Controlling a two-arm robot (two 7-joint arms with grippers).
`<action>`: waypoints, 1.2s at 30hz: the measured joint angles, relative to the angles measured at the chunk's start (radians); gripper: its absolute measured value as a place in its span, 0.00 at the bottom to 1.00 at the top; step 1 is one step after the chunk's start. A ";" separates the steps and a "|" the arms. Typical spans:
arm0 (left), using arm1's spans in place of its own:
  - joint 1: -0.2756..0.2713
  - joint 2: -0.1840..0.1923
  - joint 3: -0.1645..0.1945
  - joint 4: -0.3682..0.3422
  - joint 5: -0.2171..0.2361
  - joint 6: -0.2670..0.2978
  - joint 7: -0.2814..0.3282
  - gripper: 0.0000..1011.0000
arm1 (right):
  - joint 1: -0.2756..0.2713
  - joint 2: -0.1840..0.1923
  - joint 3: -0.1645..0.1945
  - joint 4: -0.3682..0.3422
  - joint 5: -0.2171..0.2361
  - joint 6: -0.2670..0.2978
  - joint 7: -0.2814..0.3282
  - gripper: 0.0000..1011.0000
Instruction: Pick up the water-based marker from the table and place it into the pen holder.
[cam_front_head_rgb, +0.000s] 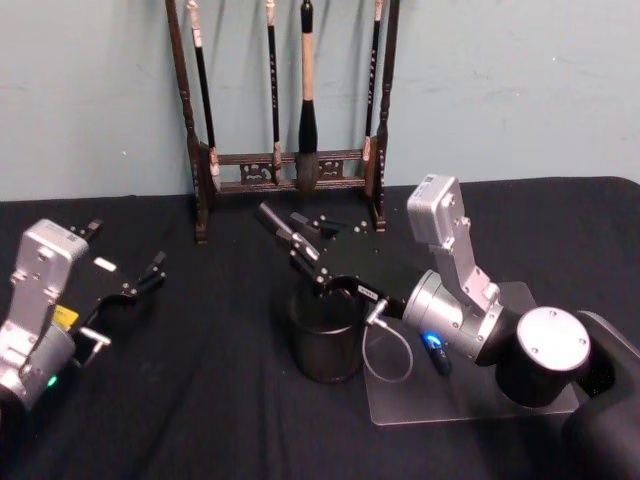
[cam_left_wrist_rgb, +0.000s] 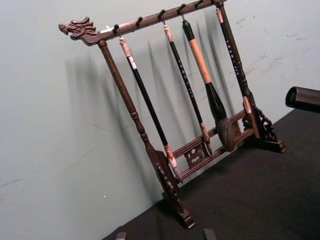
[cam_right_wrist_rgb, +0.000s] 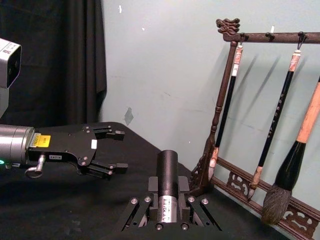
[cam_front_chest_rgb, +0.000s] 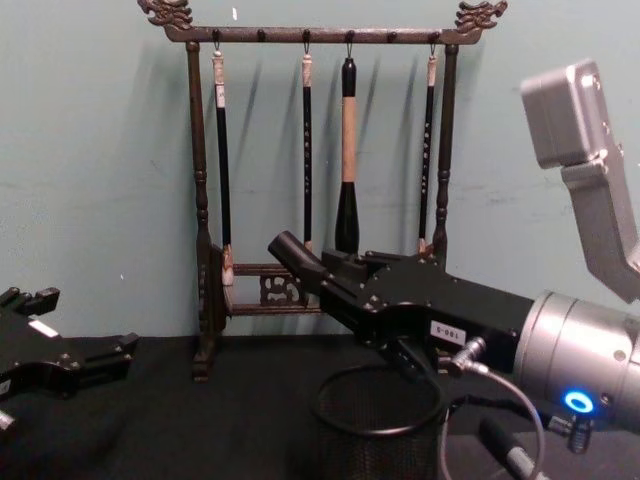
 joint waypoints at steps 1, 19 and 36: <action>0.000 0.000 0.000 0.000 0.000 0.000 0.000 0.99 | 0.000 0.000 0.000 0.000 0.000 0.000 0.000 0.23; 0.000 0.000 0.000 0.000 0.000 0.000 0.000 0.99 | -0.001 0.000 0.001 -0.001 0.000 0.001 0.000 0.65; 0.000 0.000 0.000 0.000 0.000 0.000 0.000 0.99 | -0.001 0.000 0.001 -0.001 0.000 0.001 0.000 0.99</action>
